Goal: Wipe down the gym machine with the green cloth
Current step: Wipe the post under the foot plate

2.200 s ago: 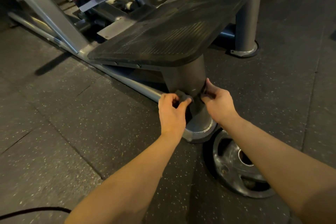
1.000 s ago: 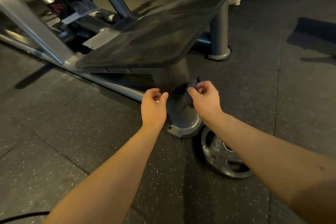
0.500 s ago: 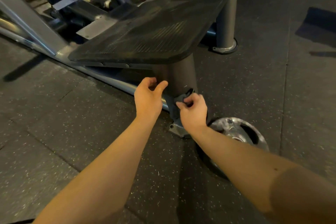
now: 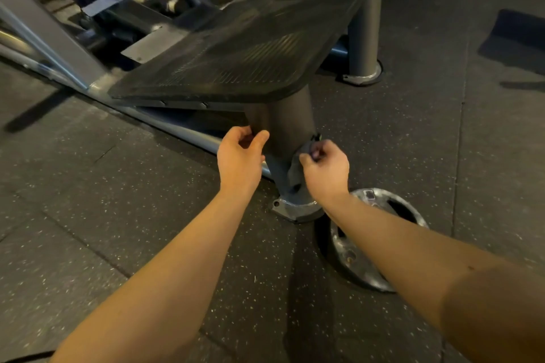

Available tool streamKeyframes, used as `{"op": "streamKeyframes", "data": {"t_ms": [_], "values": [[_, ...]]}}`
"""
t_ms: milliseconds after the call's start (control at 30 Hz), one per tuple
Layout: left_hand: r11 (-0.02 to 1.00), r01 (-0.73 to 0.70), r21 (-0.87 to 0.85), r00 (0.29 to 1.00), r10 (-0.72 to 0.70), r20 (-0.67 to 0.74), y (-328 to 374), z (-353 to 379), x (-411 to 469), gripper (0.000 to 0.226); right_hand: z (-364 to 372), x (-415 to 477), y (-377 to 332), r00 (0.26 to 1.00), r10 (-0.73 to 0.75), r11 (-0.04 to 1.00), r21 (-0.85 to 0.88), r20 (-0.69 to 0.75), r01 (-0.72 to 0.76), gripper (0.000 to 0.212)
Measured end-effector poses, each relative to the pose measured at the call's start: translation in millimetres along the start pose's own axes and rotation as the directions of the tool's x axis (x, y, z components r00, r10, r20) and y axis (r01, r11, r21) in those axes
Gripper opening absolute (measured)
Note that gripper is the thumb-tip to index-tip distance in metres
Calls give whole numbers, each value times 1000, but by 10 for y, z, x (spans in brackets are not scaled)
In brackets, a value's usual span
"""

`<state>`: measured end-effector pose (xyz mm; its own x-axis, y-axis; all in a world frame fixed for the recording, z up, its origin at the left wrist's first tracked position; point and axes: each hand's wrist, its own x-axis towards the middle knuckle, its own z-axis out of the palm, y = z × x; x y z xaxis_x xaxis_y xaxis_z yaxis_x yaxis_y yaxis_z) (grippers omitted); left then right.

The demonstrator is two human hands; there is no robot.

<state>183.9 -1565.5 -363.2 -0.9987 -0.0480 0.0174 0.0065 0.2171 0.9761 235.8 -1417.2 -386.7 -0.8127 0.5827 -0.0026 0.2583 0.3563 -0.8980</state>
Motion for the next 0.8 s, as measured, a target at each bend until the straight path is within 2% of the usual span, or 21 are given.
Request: {"op": "streamKeyframes", "data": {"t_ms": [67,100,267,367,433,533,600,667,733,800], "values": [[1000,1,-10,1000,-1,-13,12,8,-24,21,-7,-6,25,997,80,997,-1,14,-80,10],[1000,0,-18,1000,0,-12,26,13,-22,19,-16,24,-29,997,75,997,7,-11,-75,10],[1000,-18,-8,1000,18,-8,-14,6,13,23,-36,90,-400,993,-104,991,83,-54,109,9],[1000,-22,-2,1000,22,-2,-29,-1,20,22,34,45,-243,991,-124,989,72,-50,127,11],[1000,-12,-19,1000,13,6,-18,-5,19,21,103,-12,-32,998,-55,998,35,1,55,12],[999,21,-27,1000,-21,-2,17,-11,8,18,129,-103,202,979,183,983,-1,94,-184,18],[999,22,-27,1000,-22,2,35,-8,18,17,96,-75,146,971,216,975,25,105,-220,16],[1000,15,-20,1000,-15,15,33,-15,30,17,33,20,-52,998,57,998,32,26,-58,15],[1000,3,-7,1000,-2,19,5,-30,28,16,-57,157,-303,986,-158,987,-17,-60,158,18],[1000,-8,5,1000,8,17,-12,-33,16,17,-134,241,-475,964,-252,967,12,-81,254,20]]}}
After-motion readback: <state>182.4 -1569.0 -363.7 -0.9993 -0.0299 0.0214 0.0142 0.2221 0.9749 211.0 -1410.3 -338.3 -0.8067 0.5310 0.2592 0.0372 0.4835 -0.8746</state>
